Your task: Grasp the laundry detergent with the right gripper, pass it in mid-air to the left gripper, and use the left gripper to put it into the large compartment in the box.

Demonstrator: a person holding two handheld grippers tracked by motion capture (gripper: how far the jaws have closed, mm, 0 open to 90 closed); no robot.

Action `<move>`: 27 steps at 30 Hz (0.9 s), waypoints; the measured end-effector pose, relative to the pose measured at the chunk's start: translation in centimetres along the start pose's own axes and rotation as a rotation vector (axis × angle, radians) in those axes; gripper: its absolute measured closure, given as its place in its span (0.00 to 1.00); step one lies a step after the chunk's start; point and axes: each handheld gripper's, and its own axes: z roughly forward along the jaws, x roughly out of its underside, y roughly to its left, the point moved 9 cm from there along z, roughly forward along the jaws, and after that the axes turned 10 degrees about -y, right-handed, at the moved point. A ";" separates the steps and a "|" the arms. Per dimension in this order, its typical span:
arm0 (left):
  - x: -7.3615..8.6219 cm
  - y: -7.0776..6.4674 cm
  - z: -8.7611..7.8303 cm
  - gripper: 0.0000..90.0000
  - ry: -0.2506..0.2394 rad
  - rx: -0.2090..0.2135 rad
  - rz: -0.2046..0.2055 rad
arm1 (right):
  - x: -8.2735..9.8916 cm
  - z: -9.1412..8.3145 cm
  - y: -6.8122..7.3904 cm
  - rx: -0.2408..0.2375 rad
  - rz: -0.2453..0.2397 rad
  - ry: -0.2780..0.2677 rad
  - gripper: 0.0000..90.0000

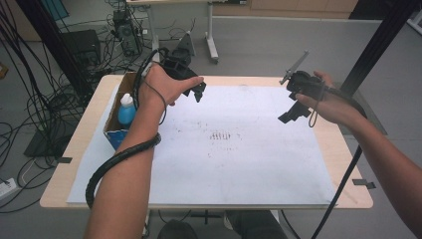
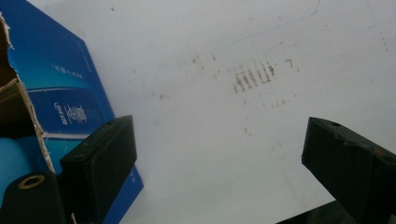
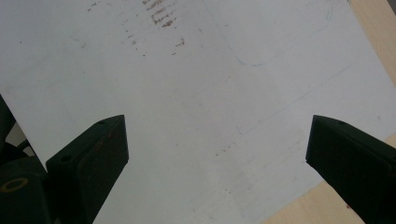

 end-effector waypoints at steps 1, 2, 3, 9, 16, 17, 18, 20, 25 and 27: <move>0.0 -0.1 0.1 0.12 0.001 0.002 0.001 | 0.0 0.0 0.0 0.000 0.002 -0.001 0.06; 0.0 -0.1 0.2 0.12 0.004 0.003 0.007 | 0.0 0.0 -0.1 -0.001 0.004 0.002 0.06; 0.0 -0.2 0.3 0.12 0.002 0.004 0.006 | 0.0 0.1 -0.1 -0.001 0.004 0.003 0.06; -0.2 -0.4 0.5 0.12 0.004 0.005 0.013 | 0.0 0.2 -0.1 -0.004 0.002 0.007 0.06; 0.0 -0.3 0.5 0.12 0.008 0.001 0.020 | 0.0 0.1 -0.1 -0.005 0.003 0.014 0.06; 0.1 -0.3 0.5 0.12 0.010 0.000 0.019 | 0.0 0.1 -0.1 -0.004 0.001 0.013 0.06; 0.1 -0.3 0.5 0.12 0.010 -0.003 0.017 | 0.0 0.1 -0.1 -0.005 0.001 0.011 0.06; 0.1 -0.3 0.4 0.12 0.008 -0.002 0.016 | 0.0 0.0 -0.1 -0.004 0.000 0.011 0.06; 0.2 -0.2 0.3 0.12 0.006 -0.002 0.017 | 0.0 0.0 0.0 -0.004 -0.003 0.013 0.06; 0.3 -0.2 0.3 0.12 0.007 -0.003 0.017 | 0.0 0.0 0.1 -0.005 -0.005 0.014 0.06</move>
